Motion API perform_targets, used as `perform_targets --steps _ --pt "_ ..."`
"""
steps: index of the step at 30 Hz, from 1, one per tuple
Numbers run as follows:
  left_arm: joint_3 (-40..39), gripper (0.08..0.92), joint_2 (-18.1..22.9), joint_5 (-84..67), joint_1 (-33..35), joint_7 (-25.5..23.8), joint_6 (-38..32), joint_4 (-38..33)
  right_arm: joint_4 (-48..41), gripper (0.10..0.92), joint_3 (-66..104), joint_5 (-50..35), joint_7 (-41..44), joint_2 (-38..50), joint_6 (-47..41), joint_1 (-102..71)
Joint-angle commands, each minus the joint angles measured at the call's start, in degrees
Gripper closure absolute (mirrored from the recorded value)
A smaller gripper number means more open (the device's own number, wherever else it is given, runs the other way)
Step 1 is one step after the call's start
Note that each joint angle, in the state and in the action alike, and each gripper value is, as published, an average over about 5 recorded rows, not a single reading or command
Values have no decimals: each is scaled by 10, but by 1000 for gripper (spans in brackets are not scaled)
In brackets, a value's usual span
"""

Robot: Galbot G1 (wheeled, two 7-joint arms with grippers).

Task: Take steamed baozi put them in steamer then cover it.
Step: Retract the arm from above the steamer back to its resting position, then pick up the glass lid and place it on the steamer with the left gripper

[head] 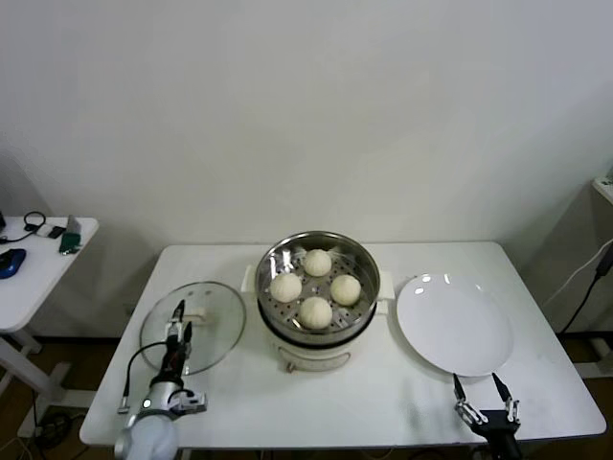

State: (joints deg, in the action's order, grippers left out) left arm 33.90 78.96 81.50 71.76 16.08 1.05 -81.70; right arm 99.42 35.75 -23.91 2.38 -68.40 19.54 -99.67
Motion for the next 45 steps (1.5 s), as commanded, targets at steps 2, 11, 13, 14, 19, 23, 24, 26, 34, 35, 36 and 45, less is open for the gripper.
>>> perform_targets --steps 2,11,13,14,19,23,24,26,34,35,36,45 --pt "-4 177 5 18 -63 1 16 64 2 203 2 4 -1 -8 5 -9" --pt "-3 177 2 26 -76 0 21 81 2 203 6 6 0 -12 7 -11" --pt "-3 177 1 27 -76 0 21 83 1 203 6 7 0 -13 7 -11" --pt "-2 177 1 27 -76 0 21 84 1 203 6 7 0 -14 7 -10" --pt "-2 236 2 24 -75 0 20 83 0 203 5 9 2 -18 9 -9" --pt "-3 355 2 23 -71 1 21 78 -1 203 3 14 2 -20 10 -9" --pt "-3 381 2 23 -69 1 21 76 -1 203 3 15 2 -20 10 -9" --pt "-3 442 2 19 -67 1 21 73 -1 203 2 17 2 -21 11 -9" --pt "-6 667 6 3 -60 4 24 68 0 203 2 23 3 -22 13 -9" --pt "-6 701 6 1 -60 4 25 66 0 203 2 24 3 -22 14 -9" --pt "-6 727 5 -3 -59 4 25 63 0 203 2 24 3 -22 14 -9" --pt "-28 862 -56 -122 -29 -53 78 -69 4 203 5 40 4 -24 15 -10"
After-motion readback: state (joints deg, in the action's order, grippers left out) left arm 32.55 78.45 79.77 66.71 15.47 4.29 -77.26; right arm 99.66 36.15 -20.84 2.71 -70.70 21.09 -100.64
